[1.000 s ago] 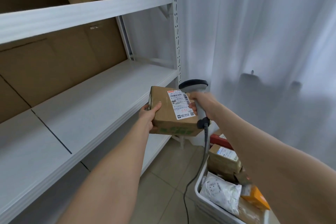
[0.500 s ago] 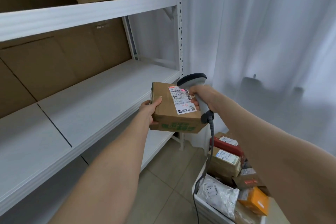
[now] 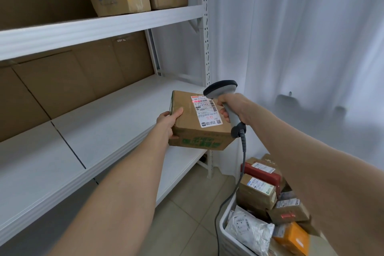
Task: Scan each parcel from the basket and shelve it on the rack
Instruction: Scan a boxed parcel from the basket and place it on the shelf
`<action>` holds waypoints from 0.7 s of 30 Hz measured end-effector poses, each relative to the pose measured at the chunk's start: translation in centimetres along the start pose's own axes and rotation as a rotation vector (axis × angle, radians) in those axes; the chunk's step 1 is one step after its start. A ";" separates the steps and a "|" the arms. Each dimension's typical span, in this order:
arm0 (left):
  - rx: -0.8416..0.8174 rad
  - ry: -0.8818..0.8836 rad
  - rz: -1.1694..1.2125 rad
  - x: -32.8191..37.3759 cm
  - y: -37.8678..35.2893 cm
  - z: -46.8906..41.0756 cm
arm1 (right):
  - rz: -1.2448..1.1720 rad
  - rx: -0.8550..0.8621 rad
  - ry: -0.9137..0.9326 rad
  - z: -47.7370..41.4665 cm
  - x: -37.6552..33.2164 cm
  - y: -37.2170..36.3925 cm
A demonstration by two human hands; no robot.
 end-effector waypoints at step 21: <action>-0.028 -0.236 -0.060 14.3 4.5 6.1 | -0.558 0.257 -0.031 -1.2 -2.5 8.4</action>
Point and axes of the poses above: each hand's wrist, its own z-axis away from the middle knuckle, its own y-axis out of the back of the hand, x = y × z, the point moved 8 cm from there along -z, towards the middle knuckle, and after that the axes turned 10 degrees about x, right-handed, at the moved point
